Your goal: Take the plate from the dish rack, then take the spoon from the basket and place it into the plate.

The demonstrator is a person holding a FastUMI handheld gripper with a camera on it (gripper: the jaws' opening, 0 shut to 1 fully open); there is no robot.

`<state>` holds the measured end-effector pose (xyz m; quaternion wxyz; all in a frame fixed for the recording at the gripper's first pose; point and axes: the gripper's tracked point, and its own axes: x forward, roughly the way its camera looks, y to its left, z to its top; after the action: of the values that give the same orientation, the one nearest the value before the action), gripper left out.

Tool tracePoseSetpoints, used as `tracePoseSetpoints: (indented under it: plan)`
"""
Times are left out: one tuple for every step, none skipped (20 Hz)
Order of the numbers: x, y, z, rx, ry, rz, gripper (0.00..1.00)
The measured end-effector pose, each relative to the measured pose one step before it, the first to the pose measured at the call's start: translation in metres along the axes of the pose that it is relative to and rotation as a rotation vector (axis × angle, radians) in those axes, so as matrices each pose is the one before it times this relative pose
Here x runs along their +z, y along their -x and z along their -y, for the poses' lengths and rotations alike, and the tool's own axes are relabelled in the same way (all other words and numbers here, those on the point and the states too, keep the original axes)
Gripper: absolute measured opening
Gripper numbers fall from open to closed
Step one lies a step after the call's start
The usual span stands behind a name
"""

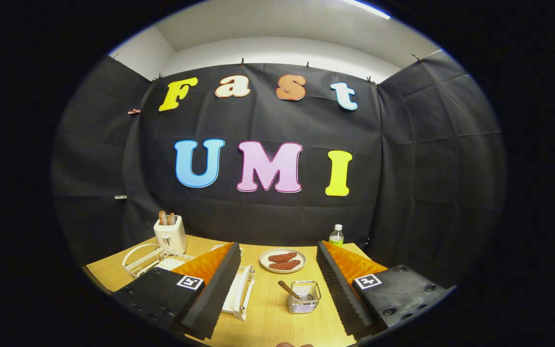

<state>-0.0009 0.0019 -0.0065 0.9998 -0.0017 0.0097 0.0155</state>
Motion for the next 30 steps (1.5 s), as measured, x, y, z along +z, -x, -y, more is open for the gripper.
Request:
tracePoseSetpoints:
  plan:
    - [-0.00076, 0.00026, -0.00074, 0.00230, -0.00305, -0.00227, 0.97]
    - [0.00065, 0.00016, -0.00040, 0.00181, -0.00132, -0.00017, 0.97]
    - [0.00025, -0.00016, -0.00005, 0.00124, 0.00037, 0.00083, 0.97]
    - [0.00031, 0.00044, -0.00071, 0.00178, 0.00120, 0.00063, 0.97]
    - [-0.00057, -0.00057, 0.00008, 0.00194, 0.00125, -0.00140, 0.97]
    - [-0.00055, -0.00042, 0.00008, 0.00109, 0.00067, -0.00130, 0.97]
    - [-0.00047, 0.00002, -0.00019, 0.00046, 0.00016, -0.00215, 0.97]
    - [0.00029, 0.00020, 0.00021, -0.00008, 0.00012, -0.00073, 0.97]
    - [0.00046, -0.00002, -0.00044, 0.00032, 0.00041, -0.00004, 0.97]
    - [0.00038, 0.00037, -0.00050, -0.00015, 0.00045, 0.00008, 0.97]
    - [-0.00041, -0.00060, -0.00079, 0.00093, 0.00081, -0.00155, 0.97]
    - [-0.00096, -0.00141, -0.00111, 0.00197, -0.00004, -0.00249, 0.97]
    - [-0.00086, -0.00140, -0.00106, 0.00206, -0.00150, -0.00440, 0.97]
    - [-0.00153, -0.00140, -0.00162, 0.00124, -0.00188, -0.00638, 0.97]
    - [-0.00083, -0.00162, -0.00154, 0.00072, -0.00119, -0.00708, 0.97]
    - [-0.00105, -0.00334, -0.00215, 0.00109, -0.00014, -0.00933, 0.97]
    - [-0.00047, -0.00429, -0.00374, 0.00584, 0.00315, -0.00796, 0.97]
    - [-0.00020, -0.00491, -0.00485, 0.00999, 0.00778, -0.00679, 0.97]
    - [0.00251, -0.00640, -0.00636, 0.01205, 0.01394, -0.00017, 0.97]
    - [0.00274, -0.00797, -0.00614, 0.01298, 0.01872, -0.00057, 0.97]
    - [0.00132, -0.00883, -0.00696, 0.01427, 0.01614, -0.00469, 0.97]
    - [0.00166, -0.00920, -0.00836, 0.01685, 0.01013, -0.00632, 0.97]
    - [0.00186, -0.00911, -0.00875, 0.01644, 0.00787, -0.00473, 0.97]
    - [0.00228, -0.00959, -0.00838, 0.01356, 0.01234, -0.00512, 0.97]
    - [0.00045, -0.01104, -0.00750, 0.01032, 0.01341, -0.00364, 0.97]
    - [-0.00112, -0.01132, -0.00911, 0.01053, 0.01044, -0.00970, 0.97]
    - [-0.00223, -0.01070, -0.00927, 0.01329, 0.00371, -0.01694, 0.97]
    - [-0.00357, -0.01051, -0.00894, 0.00869, 0.00229, -0.01945, 0.97]
    - [-0.00568, -0.01087, -0.00748, 0.00414, 0.00430, -0.02711, 0.97]
    - [-0.00915, -0.01124, -0.00281, -0.02046, 0.01317, -0.04092, 0.97]
